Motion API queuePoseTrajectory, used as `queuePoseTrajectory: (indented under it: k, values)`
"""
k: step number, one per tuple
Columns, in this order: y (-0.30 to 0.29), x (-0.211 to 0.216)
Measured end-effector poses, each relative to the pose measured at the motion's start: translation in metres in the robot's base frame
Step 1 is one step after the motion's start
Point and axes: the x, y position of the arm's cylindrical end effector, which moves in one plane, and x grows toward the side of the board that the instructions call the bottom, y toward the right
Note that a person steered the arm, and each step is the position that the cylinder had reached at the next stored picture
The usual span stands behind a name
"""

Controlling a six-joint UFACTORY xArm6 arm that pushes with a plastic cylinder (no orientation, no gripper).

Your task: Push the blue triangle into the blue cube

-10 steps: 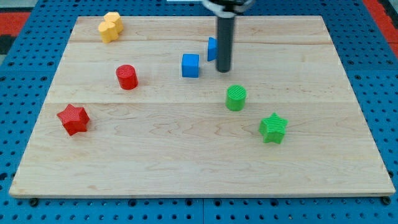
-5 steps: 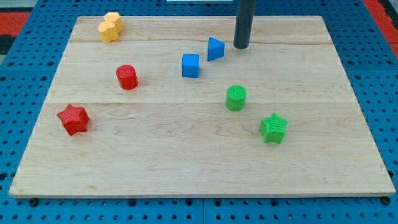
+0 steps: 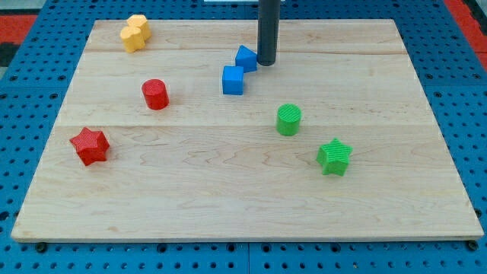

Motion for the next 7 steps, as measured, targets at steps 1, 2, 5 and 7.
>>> queuePoseTrajectory:
  k: [1,2,5,7]
  values:
    - [0.006,-0.004]
    - [0.007,-0.008]
    - [-0.054,-0.026]
    - [-0.054,-0.012]
